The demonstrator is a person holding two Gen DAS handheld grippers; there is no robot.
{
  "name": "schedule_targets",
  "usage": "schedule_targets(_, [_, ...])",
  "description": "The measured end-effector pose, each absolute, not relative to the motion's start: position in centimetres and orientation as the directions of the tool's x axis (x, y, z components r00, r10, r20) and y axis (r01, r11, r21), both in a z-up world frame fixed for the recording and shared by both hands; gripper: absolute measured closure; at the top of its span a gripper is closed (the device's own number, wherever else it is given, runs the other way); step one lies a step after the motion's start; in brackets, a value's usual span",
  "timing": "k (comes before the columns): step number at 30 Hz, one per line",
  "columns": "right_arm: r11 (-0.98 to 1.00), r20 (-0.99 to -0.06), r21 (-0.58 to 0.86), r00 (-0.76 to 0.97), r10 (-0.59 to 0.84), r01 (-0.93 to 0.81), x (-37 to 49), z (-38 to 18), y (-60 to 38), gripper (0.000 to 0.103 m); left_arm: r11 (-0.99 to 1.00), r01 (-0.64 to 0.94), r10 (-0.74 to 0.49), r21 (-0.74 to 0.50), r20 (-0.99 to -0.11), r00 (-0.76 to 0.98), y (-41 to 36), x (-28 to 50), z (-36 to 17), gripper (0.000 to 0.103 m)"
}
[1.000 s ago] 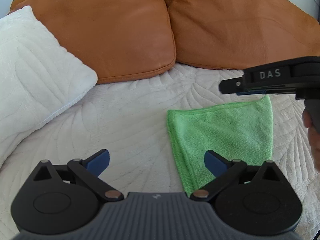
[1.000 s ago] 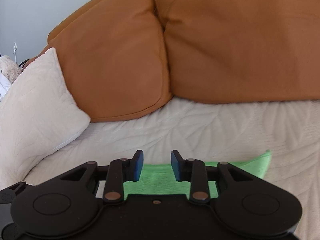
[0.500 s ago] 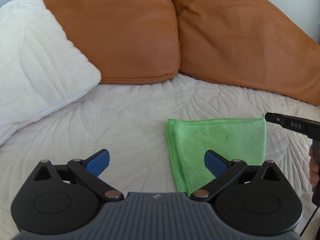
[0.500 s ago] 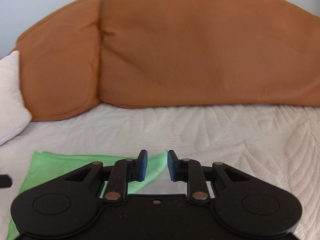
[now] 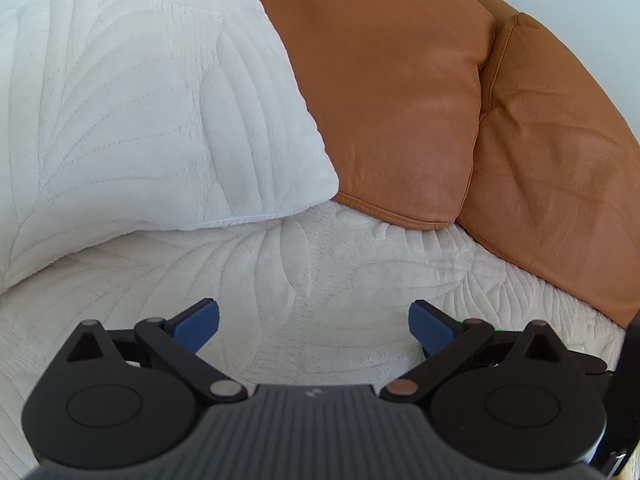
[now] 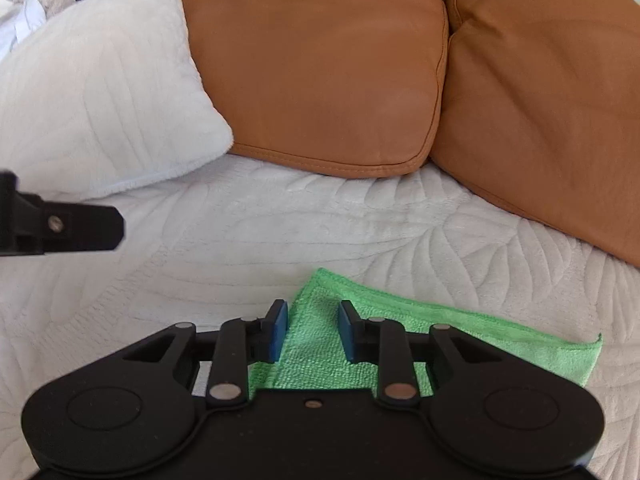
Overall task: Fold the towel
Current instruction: 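Carry the held corner diagonally across onto the opposite corner with the right gripper, then open the right gripper and lift away from the triangle-folded towel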
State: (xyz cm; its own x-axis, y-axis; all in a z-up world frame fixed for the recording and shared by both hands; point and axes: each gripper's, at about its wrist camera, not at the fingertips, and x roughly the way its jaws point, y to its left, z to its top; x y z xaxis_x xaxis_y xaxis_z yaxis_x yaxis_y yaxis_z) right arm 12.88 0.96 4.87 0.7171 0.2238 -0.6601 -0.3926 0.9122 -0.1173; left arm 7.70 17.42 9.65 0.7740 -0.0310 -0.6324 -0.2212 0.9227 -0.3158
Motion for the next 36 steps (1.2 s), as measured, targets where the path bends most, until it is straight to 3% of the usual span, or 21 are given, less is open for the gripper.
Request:
schedule_targets(2, [0.927, -0.652, -0.112, 0.731, 0.203, -0.357, 13.3, 4.7, 0.7, 0.099, 0.923, -0.214, -0.039, -0.319, -0.632, 0.774, 17.4, 7.7, 9.7, 0.001])
schedule_targets(7, [0.94, -0.626, 0.015, 0.73, 0.275, -0.341, 14.7, 5.3, -1.0, 0.1, 0.925, -0.197, -0.057, -0.326, -0.631, 0.774, 17.1, 7.6, 9.7, 0.001])
schedule_targets(9, [0.922, -0.618, 0.065, 0.71, 0.338, -0.382, 14.9, 5.5, -1.1, 0.098, 0.928, -0.188, -0.064, -0.321, -0.635, 0.77, 16.7, 7.6, 9.7, 0.001])
schedule_targets(12, [0.9, -0.61, 0.143, 0.68, 0.408, -0.412, 14.8, 5.6, -1.9, 0.084, 0.938, -0.17, -0.073, -0.303, -0.65, 0.757, 16.1, 7.7, 9.4, 0.001])
schedule_targets(14, [0.902, -0.579, 0.179, 0.699, 0.42, -0.393, 14.5, 6.2, -3.7, 0.084, 0.948, -0.149, -0.081, -0.282, -0.664, 0.743, 15.3, 7.8, 9.1, 0.001])
schedule_targets(18, [0.933, -0.532, 0.118, 0.772, 0.348, -0.34, 13.8, 7.7, -7.9, 0.082, 0.961, -0.086, -0.12, -0.264, -0.673, 0.73, 13.5, 7.7, 8.4, 0.001])
schedule_targets(21, [0.956, -0.536, -0.003, 0.807, 0.247, -0.295, 13.9, 7.7, -10.9, 0.084, 0.955, -0.002, -0.203, -0.295, -0.663, 0.72, 11.4, 7.6, 7.8, 0.001])
schedule_targets(25, [0.979, -0.564, -0.012, 0.81, 0.162, -0.204, 15.0, 6.5, -14.8, 0.084, 0.947, 0.128, -0.3, -0.295, -0.668, 0.681, 7.7, 7.6, 6.7, 0.001])
schedule_targets(28, [0.984, -0.588, -0.05, 0.802, 0.109, -0.17, 15.7, 5.1, -16.0, 0.085, 0.976, 0.13, -0.217, -0.175, -0.7, 0.681, 6.0, 7.8, 5.8, 0.001])
schedule_targets(31, [0.983, -0.583, -0.094, 0.809, 0.073, -0.156, 15.7, 4.4, -16.2, 0.086, 0.997, 0.076, -0.038, 0.018, -0.744, 0.667, 5.4, 8.5, 4.2, 0.0])
schedule_targets(36, [0.972, -0.502, -0.112, 0.856, 0.125, -0.208, 12.3, 5.6, -15.4, 0.083, 0.999, 0.032, -0.025, -0.003, -0.703, 0.711, 7.0, 8.1, 5.8, 0.001])
